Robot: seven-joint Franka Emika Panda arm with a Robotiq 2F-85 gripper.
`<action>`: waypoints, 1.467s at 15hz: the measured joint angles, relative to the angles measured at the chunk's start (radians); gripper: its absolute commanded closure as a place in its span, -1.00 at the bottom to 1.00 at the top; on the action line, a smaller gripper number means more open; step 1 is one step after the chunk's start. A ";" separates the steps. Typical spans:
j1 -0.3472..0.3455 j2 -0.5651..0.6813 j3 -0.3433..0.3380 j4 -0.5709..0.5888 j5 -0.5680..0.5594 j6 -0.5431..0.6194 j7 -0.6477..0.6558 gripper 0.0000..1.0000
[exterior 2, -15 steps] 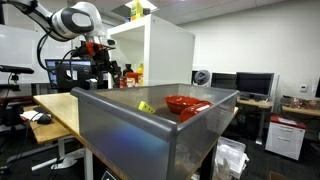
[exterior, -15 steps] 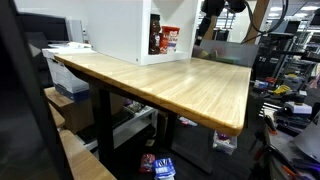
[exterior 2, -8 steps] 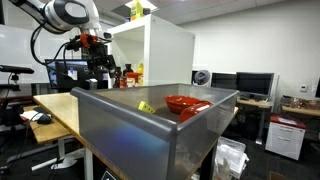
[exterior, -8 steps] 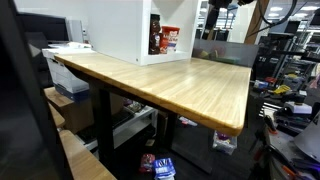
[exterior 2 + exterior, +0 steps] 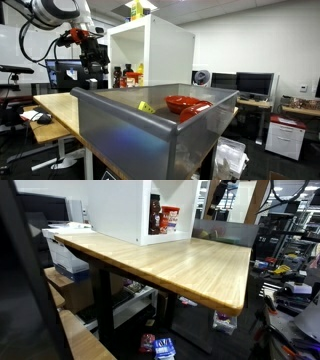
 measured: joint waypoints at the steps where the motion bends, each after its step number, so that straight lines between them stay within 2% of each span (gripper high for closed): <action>1: 0.000 -0.013 0.007 -0.009 0.000 0.000 0.002 -1.00; 8: -0.004 -0.073 0.026 -0.036 0.000 0.000 0.035 -1.00; 13: -0.034 -0.105 0.030 -0.037 0.000 0.000 0.087 -1.00; 22: -0.050 -0.188 0.005 -0.038 0.006 -0.047 0.093 -1.00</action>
